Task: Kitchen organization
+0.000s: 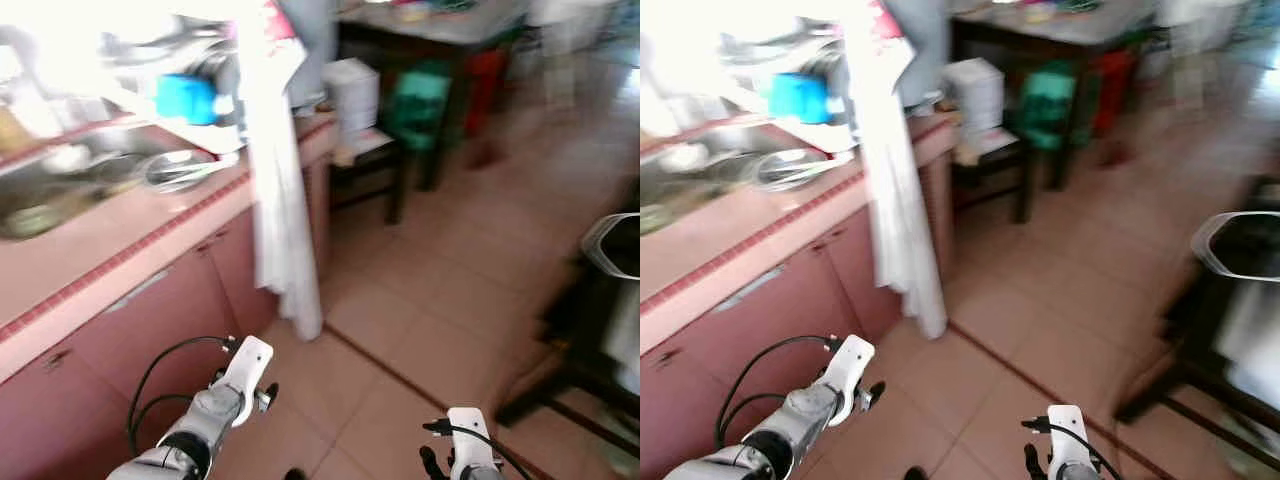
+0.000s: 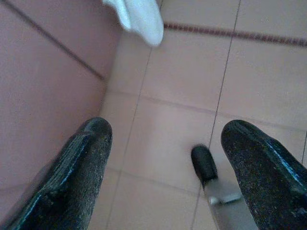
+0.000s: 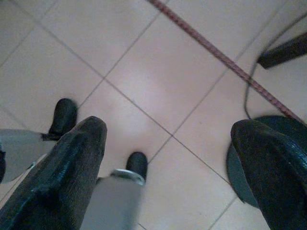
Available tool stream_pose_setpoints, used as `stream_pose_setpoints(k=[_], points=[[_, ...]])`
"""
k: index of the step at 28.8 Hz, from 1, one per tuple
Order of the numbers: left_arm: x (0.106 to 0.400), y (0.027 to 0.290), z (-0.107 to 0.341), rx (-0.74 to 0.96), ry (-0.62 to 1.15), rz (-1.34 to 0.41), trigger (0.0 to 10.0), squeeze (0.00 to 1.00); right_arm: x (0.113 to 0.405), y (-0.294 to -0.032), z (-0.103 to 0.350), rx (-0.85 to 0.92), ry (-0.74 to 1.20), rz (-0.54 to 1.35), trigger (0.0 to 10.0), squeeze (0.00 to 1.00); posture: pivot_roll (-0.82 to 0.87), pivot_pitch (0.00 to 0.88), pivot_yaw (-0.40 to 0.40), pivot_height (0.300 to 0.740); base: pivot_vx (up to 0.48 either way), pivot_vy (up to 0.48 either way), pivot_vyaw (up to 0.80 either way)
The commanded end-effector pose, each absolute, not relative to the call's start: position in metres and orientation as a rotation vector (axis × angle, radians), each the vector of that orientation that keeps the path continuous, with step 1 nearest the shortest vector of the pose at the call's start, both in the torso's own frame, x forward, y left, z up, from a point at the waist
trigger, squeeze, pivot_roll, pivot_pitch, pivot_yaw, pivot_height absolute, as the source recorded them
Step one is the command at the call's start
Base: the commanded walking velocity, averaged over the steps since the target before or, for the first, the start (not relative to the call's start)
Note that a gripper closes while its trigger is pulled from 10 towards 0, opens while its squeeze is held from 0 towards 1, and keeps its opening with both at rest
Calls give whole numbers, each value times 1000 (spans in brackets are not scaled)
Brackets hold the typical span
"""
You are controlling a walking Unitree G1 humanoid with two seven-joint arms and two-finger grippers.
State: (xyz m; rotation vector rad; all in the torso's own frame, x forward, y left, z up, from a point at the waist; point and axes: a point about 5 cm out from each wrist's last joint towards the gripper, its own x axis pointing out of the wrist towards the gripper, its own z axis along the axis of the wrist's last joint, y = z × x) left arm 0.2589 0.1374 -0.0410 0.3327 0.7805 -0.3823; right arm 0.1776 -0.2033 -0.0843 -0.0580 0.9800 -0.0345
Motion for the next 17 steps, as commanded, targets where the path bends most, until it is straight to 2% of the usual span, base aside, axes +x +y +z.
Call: stream_pose_setpoints(k=[1,17], points=[[259,135,-41,344,781,-391,10000,0,175,-203,-85,-59,988,-31,10000,0,-2,0,7,740,0,0,800],[256,134,-43,373,781,-418,10000,0,175,-201,-86,-55,989,-19,10000,0,1,0,9,740,0,0,800]])
